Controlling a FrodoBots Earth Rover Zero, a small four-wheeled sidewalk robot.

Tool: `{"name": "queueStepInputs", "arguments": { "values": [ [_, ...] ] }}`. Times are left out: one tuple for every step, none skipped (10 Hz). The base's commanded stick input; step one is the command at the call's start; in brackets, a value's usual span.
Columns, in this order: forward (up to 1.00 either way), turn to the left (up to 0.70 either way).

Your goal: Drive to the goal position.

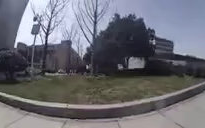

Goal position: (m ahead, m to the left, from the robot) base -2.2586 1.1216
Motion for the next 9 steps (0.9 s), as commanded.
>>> {"name": "queueStepInputs", "arguments": {
  "values": [
    [0.45,-0.27],
    [0.45,-0.27],
    [0.45,-0.27],
    [0.45,-0.27],
    [0.45,-0.27],
    [0.45,-0.27],
    [0.16,-0.10],
    [-0.32,0.00],
    [-0.45,0.17]
  ]
}}
